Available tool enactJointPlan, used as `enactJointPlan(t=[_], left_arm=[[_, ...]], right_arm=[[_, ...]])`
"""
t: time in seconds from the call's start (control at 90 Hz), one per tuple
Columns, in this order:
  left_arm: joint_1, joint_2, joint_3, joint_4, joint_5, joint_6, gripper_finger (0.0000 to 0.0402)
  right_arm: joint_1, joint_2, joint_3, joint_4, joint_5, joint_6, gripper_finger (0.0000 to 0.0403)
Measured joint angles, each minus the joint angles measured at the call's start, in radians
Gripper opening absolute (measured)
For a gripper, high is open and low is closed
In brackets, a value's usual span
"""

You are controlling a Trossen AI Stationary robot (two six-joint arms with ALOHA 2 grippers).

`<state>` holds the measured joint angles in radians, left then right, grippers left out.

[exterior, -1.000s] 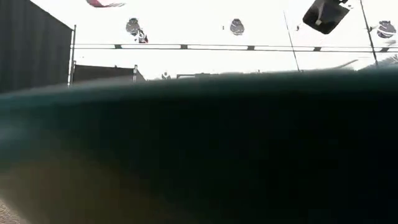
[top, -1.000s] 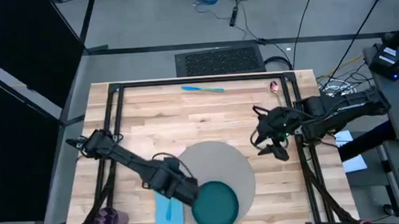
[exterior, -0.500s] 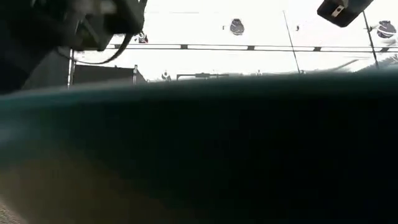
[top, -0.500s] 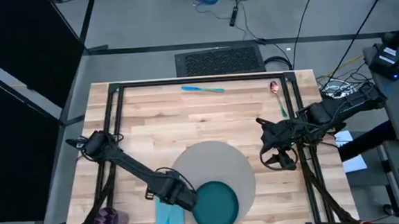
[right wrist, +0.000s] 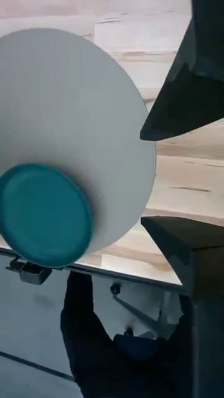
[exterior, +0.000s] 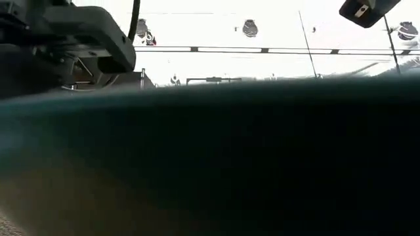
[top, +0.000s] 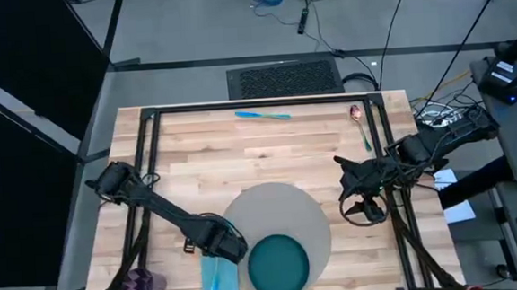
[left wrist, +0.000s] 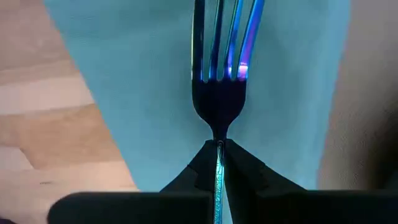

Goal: Set table place
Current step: Put the blue fork on the blue napkin

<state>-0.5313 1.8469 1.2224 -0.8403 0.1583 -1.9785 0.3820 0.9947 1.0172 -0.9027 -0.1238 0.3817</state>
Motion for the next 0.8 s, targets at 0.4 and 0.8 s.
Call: enactJointPlan(t=[0.4,0.8], left_arm=[[0.014,0.0,0.0,0.018,-0.01,-0.007,0.0],[0.014,0.0,0.0,0.023,-0.024,-0.006,0.0053]], right_arm=[[0.0,0.0,0.0,-0.005,-0.002,-0.001,0.0194],[0.0,0.0,0.0,-0.009,-0.002,-0.001,0.0194]])
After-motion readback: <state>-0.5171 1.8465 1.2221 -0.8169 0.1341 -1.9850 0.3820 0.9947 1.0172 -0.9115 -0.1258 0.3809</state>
